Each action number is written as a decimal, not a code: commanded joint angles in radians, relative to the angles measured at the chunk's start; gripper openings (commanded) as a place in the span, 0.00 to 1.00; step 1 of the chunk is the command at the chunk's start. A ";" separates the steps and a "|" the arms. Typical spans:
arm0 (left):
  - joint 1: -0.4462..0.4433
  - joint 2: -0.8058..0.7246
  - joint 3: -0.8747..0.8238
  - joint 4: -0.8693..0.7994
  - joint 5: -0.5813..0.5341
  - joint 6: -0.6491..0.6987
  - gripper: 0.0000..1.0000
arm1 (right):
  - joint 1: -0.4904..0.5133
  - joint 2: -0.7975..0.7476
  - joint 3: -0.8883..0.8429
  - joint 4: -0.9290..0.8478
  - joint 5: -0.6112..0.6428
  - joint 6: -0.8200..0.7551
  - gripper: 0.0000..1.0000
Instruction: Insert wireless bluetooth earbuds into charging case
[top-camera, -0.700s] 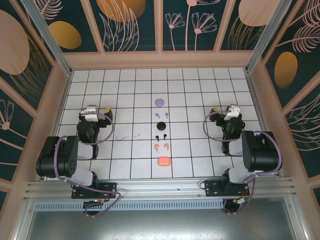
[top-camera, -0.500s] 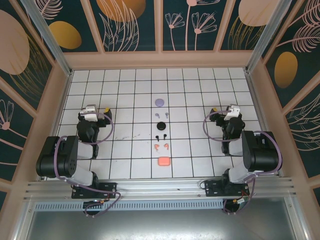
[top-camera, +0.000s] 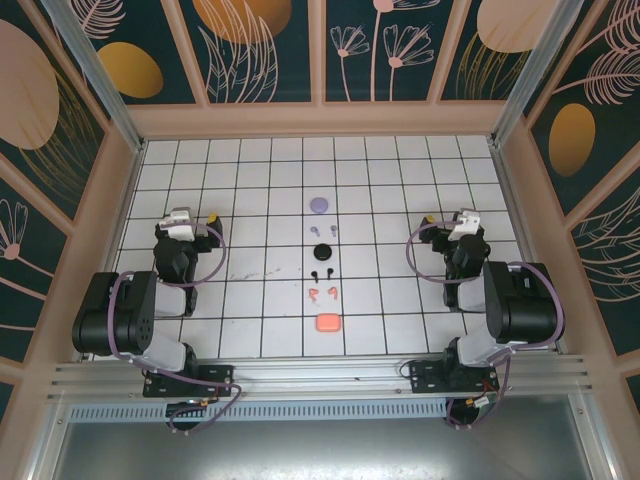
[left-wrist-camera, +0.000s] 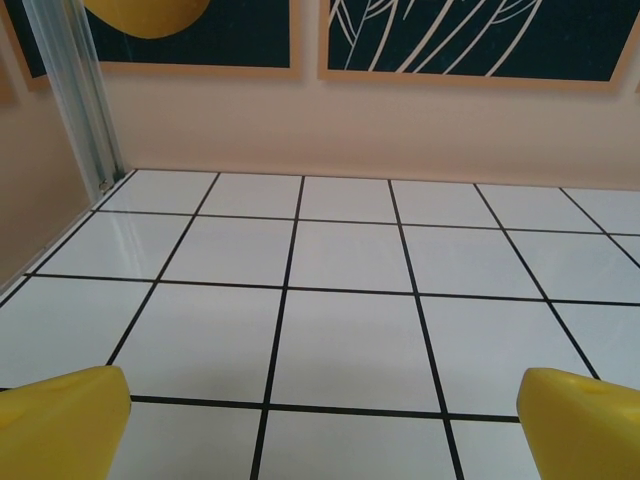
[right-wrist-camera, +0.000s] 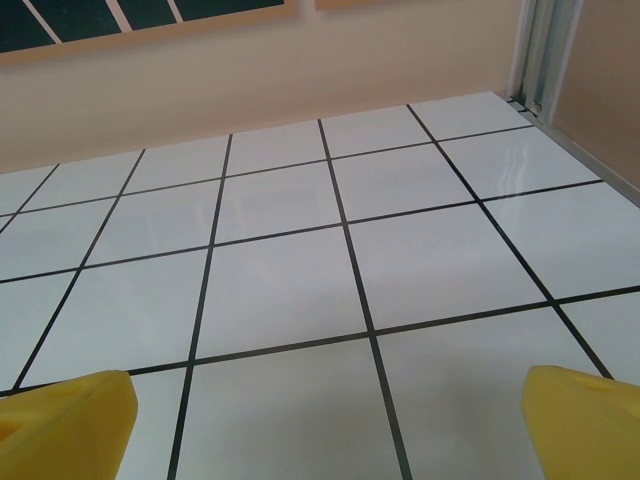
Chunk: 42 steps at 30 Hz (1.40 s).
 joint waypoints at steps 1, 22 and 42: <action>0.005 0.001 0.013 0.009 -0.010 -0.018 0.99 | -0.011 0.003 0.018 0.038 -0.037 -0.003 0.99; 0.003 -0.389 0.413 -0.999 0.188 -0.553 0.99 | 0.287 -0.360 0.570 -1.435 -0.045 0.415 0.98; -0.098 -0.493 0.441 -1.235 0.168 -0.668 0.99 | 1.199 0.100 0.940 -2.073 0.178 1.051 0.91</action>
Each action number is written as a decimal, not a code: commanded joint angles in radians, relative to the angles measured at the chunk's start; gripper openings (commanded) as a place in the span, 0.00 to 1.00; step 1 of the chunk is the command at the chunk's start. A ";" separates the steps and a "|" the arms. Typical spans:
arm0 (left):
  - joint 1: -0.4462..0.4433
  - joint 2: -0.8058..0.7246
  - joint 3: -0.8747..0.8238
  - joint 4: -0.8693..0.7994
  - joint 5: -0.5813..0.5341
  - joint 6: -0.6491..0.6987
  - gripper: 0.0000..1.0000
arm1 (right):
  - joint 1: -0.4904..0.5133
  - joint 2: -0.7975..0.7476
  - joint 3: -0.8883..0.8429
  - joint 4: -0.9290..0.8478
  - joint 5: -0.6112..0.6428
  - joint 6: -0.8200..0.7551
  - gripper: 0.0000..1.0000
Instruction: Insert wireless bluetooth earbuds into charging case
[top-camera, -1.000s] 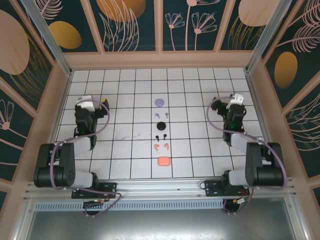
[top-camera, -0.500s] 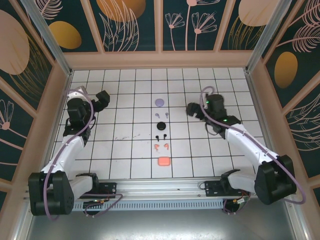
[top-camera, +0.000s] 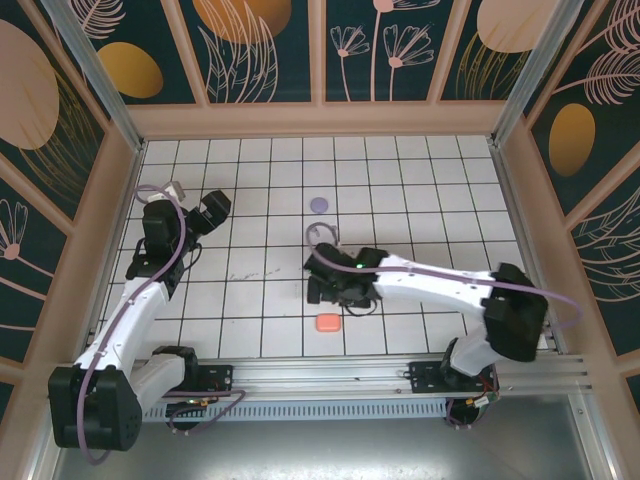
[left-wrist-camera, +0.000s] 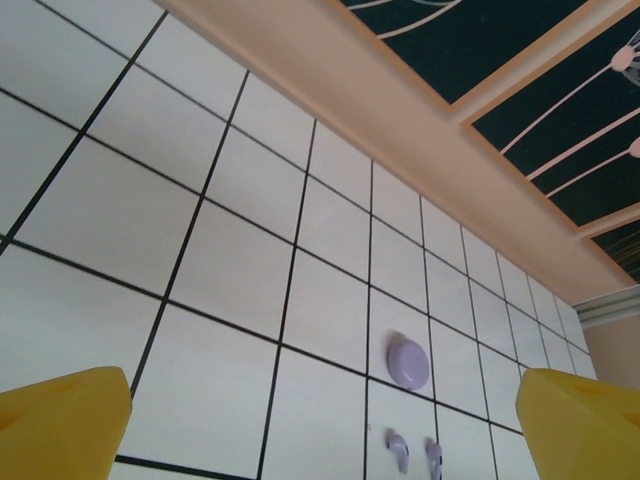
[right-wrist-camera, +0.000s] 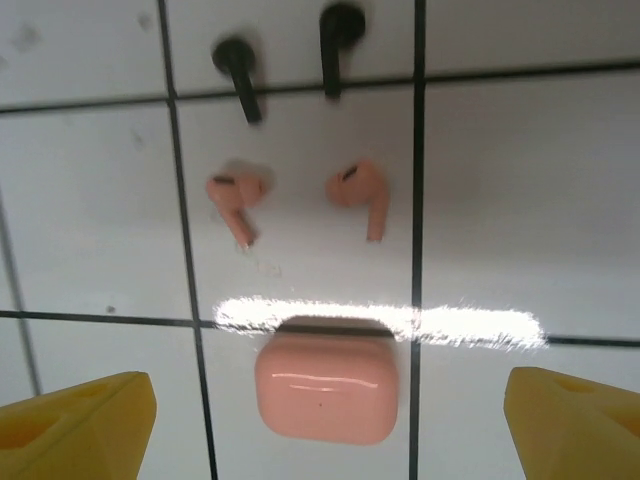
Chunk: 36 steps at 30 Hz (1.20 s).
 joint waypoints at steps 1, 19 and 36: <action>-0.004 0.001 0.027 -0.035 -0.009 -0.010 0.99 | 0.047 0.103 0.087 -0.135 0.045 0.071 0.91; -0.004 0.001 0.019 -0.041 -0.006 0.046 0.99 | 0.094 0.232 0.059 -0.046 -0.030 0.121 0.91; -0.005 0.019 0.001 -0.015 0.006 0.052 0.99 | 0.085 0.255 -0.003 0.029 -0.034 0.125 0.81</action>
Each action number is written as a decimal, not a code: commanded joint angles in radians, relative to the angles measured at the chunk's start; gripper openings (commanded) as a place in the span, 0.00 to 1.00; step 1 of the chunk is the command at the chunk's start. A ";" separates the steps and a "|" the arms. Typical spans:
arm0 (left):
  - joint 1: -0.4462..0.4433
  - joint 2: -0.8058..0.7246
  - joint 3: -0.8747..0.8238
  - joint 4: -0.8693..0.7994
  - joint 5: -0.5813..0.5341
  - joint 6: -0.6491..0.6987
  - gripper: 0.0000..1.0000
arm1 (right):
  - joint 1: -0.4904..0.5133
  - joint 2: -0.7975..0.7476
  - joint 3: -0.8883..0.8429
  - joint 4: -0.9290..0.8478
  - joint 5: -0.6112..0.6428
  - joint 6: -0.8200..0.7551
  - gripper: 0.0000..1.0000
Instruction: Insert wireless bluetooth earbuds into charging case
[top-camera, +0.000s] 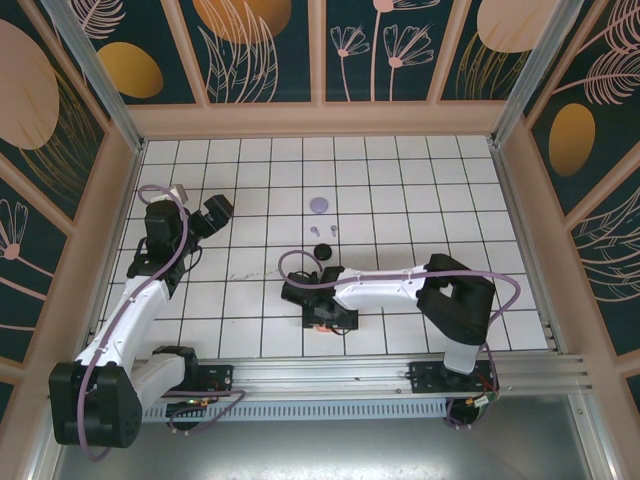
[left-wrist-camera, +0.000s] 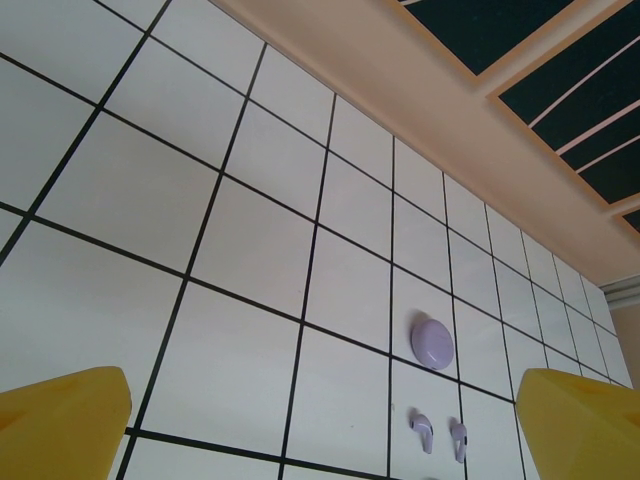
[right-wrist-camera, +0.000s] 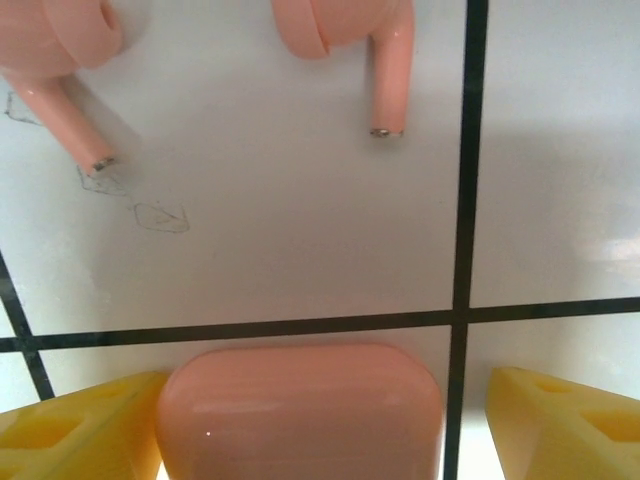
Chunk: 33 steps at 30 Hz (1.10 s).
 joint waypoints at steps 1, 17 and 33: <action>-0.004 0.006 0.000 0.019 0.004 0.021 0.99 | 0.000 0.028 -0.003 0.012 -0.008 0.012 0.80; -0.005 0.030 0.020 -0.024 0.078 -0.092 0.99 | 0.003 0.016 -0.004 0.024 -0.012 0.013 0.41; -0.006 -0.028 -0.179 0.484 0.231 -0.158 0.99 | -0.292 -0.174 0.247 0.128 -0.010 -0.187 0.37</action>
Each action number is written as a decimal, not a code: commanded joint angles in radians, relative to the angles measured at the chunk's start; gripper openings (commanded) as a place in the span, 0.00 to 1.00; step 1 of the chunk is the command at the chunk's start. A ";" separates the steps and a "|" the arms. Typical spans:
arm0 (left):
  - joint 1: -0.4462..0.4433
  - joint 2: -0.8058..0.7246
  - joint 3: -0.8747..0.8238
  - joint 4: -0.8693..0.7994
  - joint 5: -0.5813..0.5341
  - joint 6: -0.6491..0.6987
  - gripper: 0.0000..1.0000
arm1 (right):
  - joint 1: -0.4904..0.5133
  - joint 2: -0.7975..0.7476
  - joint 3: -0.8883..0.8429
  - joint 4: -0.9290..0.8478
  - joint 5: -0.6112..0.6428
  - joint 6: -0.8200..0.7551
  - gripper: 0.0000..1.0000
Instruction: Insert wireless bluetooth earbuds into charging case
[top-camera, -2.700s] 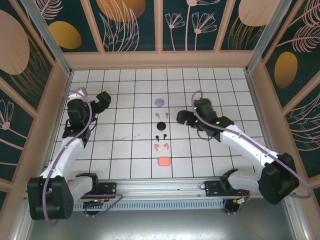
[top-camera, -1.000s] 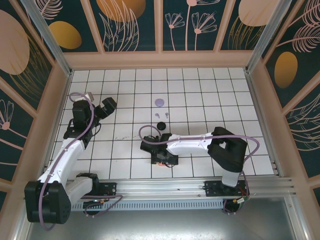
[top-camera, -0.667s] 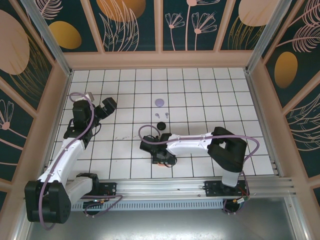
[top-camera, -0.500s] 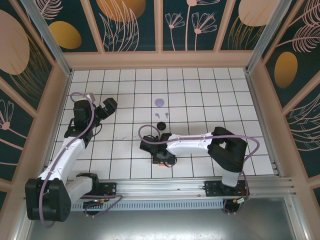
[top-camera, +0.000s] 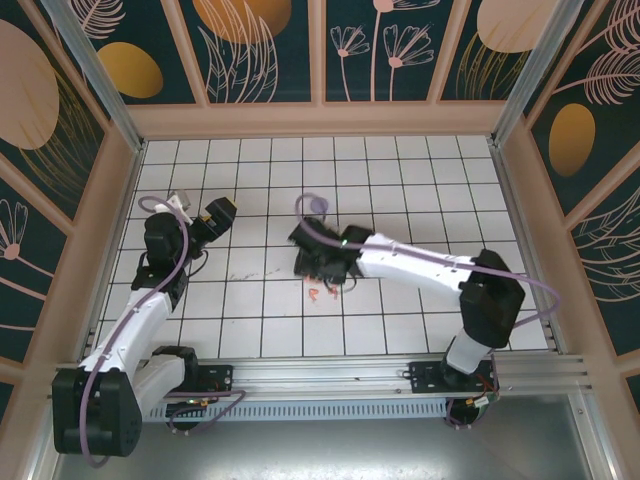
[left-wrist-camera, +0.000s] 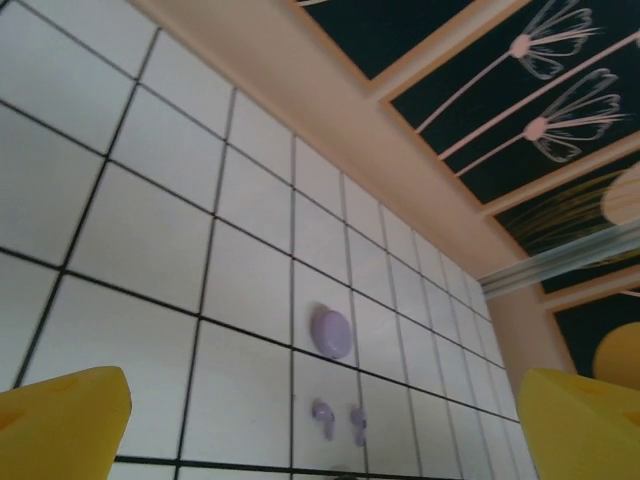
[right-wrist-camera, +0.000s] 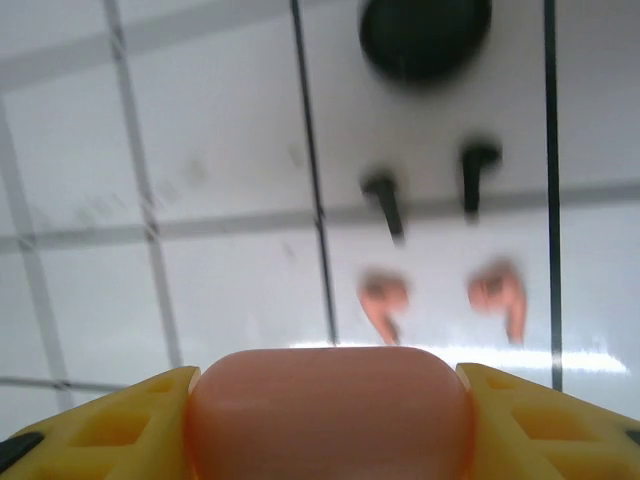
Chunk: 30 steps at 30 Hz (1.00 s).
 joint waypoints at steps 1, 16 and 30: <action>-0.007 0.023 -0.046 0.242 0.076 -0.030 0.99 | -0.119 -0.024 0.068 0.085 -0.029 -0.087 0.37; -0.201 0.339 -0.087 0.762 0.179 -0.026 0.99 | -0.349 0.184 0.269 0.303 -0.253 0.121 0.37; -0.319 0.631 0.074 0.895 0.183 -0.011 0.76 | -0.306 0.251 0.318 0.336 -0.250 0.227 0.37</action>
